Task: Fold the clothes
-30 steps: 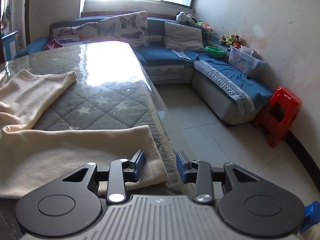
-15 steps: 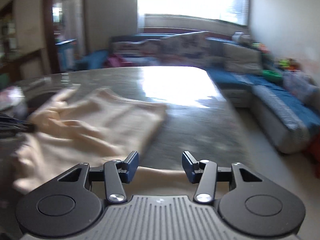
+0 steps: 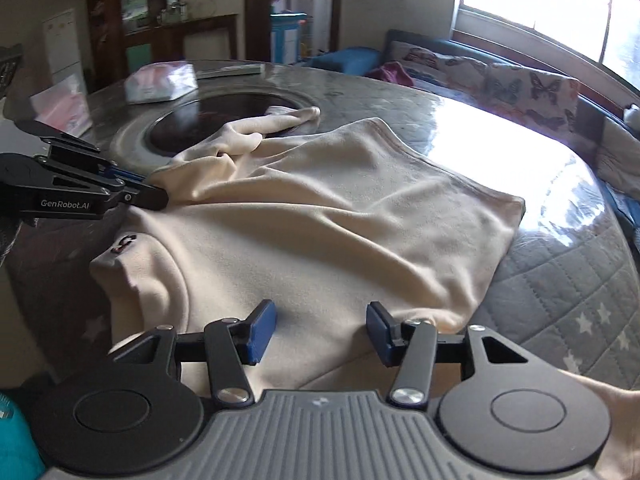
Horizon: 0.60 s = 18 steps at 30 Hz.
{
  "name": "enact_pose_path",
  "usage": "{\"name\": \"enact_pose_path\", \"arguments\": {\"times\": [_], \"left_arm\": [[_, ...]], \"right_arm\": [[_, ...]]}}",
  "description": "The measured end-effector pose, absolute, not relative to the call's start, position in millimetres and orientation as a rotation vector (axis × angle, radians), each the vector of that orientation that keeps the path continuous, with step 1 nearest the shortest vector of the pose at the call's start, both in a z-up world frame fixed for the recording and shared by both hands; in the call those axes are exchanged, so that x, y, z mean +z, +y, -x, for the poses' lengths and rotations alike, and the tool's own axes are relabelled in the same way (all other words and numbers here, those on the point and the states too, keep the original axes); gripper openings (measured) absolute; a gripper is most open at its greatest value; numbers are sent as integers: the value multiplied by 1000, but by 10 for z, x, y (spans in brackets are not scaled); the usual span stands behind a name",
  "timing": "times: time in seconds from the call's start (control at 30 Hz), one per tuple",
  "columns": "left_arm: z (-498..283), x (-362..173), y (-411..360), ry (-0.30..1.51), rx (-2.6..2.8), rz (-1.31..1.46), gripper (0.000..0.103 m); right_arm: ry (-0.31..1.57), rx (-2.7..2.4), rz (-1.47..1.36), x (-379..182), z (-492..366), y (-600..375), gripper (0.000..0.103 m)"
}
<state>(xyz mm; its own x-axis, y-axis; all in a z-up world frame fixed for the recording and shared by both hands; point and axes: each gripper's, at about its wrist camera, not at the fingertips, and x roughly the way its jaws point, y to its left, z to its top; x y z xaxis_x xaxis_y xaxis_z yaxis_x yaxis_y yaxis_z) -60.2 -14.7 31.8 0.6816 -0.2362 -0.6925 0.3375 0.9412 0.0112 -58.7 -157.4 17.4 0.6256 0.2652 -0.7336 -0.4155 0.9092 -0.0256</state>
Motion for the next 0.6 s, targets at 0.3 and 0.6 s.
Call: {"name": "enact_pose_path", "arguments": {"times": [0.3, 0.6], "left_arm": [[576, 504, -37, 745, -341, -140, 36], [52, 763, -87, 647, -304, -135, 45]], "right_arm": [[833, 440, 151, 339, 662, -1741, 56], [761, 320, 9, 455, 363, -2014, 61]]}}
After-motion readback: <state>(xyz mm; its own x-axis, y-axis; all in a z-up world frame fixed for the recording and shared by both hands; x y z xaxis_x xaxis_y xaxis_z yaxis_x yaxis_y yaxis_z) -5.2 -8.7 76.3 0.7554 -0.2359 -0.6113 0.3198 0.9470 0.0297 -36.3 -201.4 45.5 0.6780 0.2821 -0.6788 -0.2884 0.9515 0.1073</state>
